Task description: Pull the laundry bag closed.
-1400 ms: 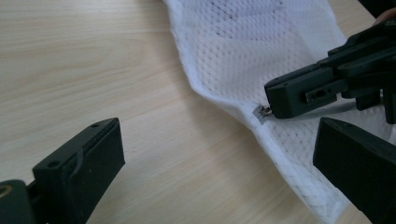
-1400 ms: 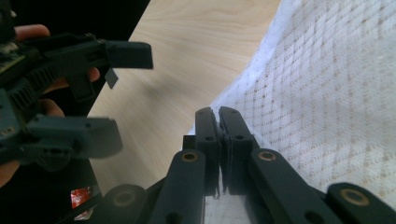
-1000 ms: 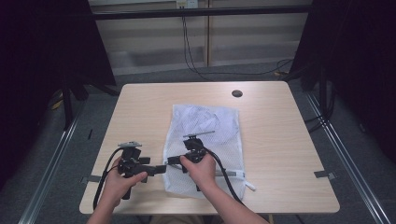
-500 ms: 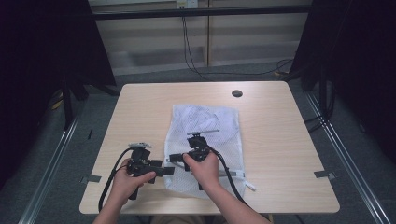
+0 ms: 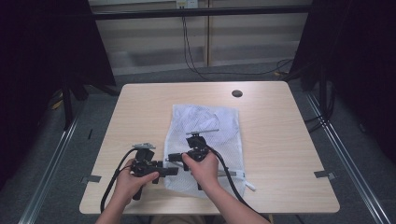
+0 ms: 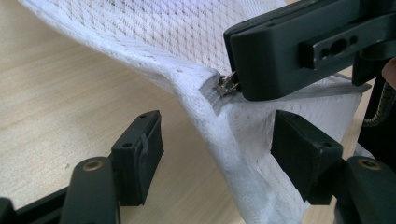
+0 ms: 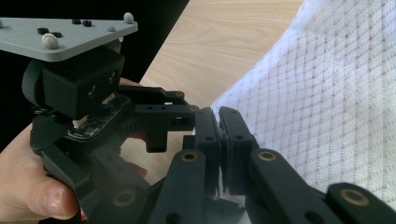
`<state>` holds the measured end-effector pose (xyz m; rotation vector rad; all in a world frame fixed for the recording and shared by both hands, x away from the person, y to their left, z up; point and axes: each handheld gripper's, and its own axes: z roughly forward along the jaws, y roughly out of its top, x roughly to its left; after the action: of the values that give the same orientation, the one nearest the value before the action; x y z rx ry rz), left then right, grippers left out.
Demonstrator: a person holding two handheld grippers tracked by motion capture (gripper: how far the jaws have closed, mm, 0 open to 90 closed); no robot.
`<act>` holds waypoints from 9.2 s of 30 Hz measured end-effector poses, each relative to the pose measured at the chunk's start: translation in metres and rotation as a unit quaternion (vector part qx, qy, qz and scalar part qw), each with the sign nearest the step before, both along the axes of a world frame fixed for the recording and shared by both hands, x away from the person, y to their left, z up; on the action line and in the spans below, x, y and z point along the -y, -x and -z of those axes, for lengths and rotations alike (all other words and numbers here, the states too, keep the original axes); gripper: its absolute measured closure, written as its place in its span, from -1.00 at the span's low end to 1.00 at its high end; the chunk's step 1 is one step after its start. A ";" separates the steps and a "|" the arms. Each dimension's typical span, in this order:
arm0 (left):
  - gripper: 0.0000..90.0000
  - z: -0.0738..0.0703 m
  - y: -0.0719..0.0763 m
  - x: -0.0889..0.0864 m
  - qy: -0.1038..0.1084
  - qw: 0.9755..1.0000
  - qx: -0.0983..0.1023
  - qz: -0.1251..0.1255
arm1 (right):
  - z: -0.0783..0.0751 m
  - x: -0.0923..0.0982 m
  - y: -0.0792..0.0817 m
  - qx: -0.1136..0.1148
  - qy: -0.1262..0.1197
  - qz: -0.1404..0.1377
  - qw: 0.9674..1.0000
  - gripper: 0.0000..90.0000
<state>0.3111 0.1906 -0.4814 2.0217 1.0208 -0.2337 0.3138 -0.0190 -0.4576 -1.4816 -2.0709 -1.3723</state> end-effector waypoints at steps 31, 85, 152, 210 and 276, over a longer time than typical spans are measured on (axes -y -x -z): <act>0.74 0.002 -0.003 0.005 0.044 0.996 -0.075 0.004 | -0.001 -0.001 0.001 -0.001 -0.007 0.003 1.000 0.94; 1.00 -0.005 -0.004 -0.002 0.075 0.991 -0.103 -0.027 | 0.000 0.023 0.002 -0.015 -0.022 -0.005 1.000 0.95; 0.99 -0.011 -0.008 -0.012 0.090 0.988 -0.118 -0.040 | 0.008 0.052 0.002 -0.026 -0.021 0.000 0.999 0.94; 0.99 -0.013 -0.006 -0.013 0.086 0.987 -0.119 -0.073 | 0.009 0.075 0.003 -0.028 -0.022 0.008 0.999 0.94; 0.99 -0.013 -0.005 -0.014 0.085 0.985 -0.125 -0.078 | 0.011 0.102 0.006 -0.031 -0.020 0.021 0.999 0.94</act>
<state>0.3165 0.2045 -0.4681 1.7784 1.2644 -0.4830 0.3079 -0.1214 -0.4685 -1.5388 -1.9749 -1.3567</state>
